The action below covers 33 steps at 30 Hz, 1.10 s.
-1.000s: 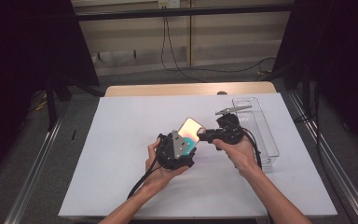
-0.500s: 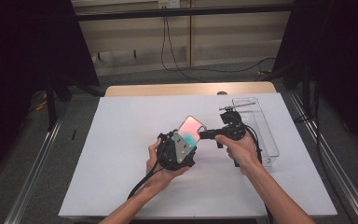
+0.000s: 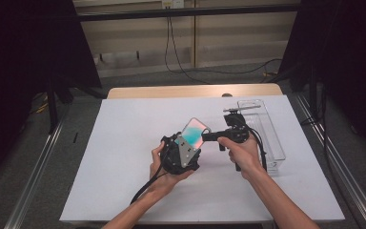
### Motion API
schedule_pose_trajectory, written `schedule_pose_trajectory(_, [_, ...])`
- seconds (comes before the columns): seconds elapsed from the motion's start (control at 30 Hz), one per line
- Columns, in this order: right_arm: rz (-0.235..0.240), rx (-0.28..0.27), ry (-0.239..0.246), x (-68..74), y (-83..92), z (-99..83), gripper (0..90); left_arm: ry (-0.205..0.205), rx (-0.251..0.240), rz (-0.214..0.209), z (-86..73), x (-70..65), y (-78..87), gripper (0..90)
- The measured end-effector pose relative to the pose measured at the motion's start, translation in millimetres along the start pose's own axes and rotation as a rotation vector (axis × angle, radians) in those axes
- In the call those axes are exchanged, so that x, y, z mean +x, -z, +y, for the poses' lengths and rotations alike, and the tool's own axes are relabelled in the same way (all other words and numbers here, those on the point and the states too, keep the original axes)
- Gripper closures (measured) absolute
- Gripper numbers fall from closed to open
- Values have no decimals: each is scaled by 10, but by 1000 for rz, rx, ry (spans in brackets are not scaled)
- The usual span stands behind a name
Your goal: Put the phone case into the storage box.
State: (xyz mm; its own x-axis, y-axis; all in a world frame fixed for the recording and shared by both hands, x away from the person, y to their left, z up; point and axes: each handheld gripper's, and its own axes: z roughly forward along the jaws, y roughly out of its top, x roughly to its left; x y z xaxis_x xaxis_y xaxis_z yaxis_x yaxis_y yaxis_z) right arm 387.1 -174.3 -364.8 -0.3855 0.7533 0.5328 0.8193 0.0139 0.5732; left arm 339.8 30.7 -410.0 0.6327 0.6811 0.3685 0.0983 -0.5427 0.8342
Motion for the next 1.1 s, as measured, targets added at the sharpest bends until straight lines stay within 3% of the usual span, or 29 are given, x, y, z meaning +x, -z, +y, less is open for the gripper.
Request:
schedule_pose_trajectory(0.2, [6, -1, -10, 7, -1, -7, 778, 5, 13, 5, -10, 0, -33, 171])
schedule_pose_trajectory(0.27, [11, -1, -21, 11, -8, -10, 793, 24, 13, 3, -21, 7, -49, 172])
schedule_pose_trajectory(0.63, [10, -13, 0, 73, -38, 2, 823, 44, 17, 21, -43, 31, -77, 171])
schedule_pose_trajectory(1.1, [11, -33, 24, 110, -57, 24, 830, 92, 11, -15, -54, 113, -106, 149])
